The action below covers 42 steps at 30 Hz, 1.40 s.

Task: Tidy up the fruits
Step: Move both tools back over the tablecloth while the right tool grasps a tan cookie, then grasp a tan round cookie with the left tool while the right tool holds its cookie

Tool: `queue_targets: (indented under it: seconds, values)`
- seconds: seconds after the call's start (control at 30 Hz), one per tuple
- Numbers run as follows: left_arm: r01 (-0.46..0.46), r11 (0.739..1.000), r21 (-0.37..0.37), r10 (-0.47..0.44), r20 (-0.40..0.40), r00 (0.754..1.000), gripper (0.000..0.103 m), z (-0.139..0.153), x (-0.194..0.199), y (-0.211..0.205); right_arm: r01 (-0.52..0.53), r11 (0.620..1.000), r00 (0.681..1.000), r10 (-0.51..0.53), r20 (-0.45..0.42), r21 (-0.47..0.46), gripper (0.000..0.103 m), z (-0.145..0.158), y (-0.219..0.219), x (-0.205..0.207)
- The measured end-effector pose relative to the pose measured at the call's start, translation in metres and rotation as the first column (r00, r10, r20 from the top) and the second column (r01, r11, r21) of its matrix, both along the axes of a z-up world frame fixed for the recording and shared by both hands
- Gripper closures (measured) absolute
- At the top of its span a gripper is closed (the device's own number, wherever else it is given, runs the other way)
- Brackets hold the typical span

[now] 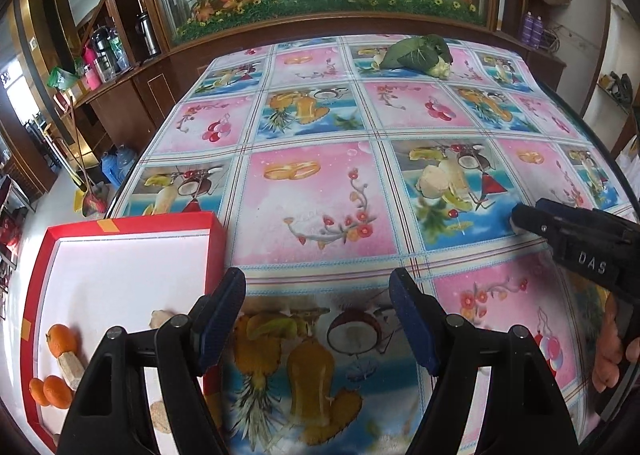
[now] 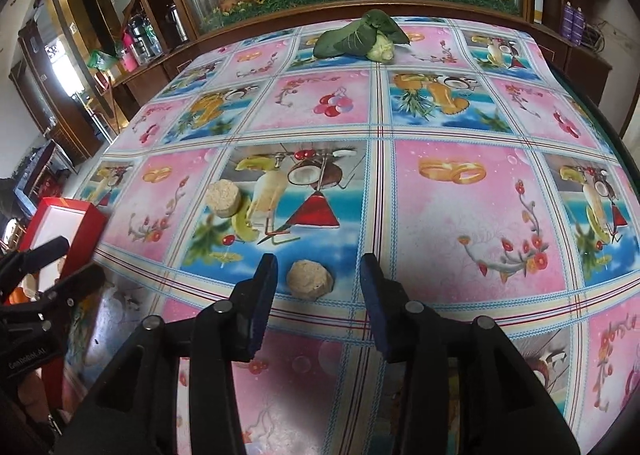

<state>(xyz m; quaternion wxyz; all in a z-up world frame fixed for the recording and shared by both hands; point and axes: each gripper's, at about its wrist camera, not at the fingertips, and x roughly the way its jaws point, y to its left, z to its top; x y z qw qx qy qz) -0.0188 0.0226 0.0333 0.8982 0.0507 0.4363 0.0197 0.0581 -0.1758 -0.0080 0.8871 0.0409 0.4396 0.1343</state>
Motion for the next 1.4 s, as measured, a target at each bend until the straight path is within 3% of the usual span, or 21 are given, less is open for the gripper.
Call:
queue_targets:
  seconds: [0.17,0.27,0.67,0.97,1.0,1.23,1.4]
  values:
    - [0.001,1.000,0.009,-0.001,0.006,1.000,0.029,0.001,0.013,-0.006,0.000,0.993,1.000,0.004,0.031,-0.121,0.078,-0.004,0.012,-0.002]
    - [0.015,1.000,0.014,-0.015,0.013,1.000,0.029,0.001,0.023,-0.014,0.001,0.989,0.999,0.004,0.038,-0.145,0.078,-0.005,0.013,-0.002]
    - [0.088,0.996,0.008,-0.088,-0.001,0.996,0.029,-0.012,0.067,-0.063,0.159,0.987,0.986,-0.160,0.047,0.017,0.078,0.015,-0.030,0.002]
    - [0.095,0.996,-0.003,-0.095,-0.028,0.995,0.030,-0.029,0.089,-0.077,0.154,0.987,0.987,-0.155,0.042,0.039,0.078,0.016,-0.030,0.003]
    - [0.095,0.995,-0.004,-0.095,-0.026,0.995,0.031,-0.030,0.089,-0.077,0.152,0.988,0.987,-0.154,0.038,0.039,0.078,0.016,-0.029,0.003]
    - [0.151,0.986,-0.069,-0.153,-0.025,0.988,0.075,-0.031,0.090,-0.081,0.152,0.988,0.987,-0.154,0.040,0.035,0.078,0.015,-0.028,0.004]
    - [0.161,0.985,-0.069,-0.163,-0.026,0.986,0.076,-0.030,0.084,-0.084,0.157,0.987,0.985,-0.159,0.067,0.033,0.078,0.017,-0.029,0.003]
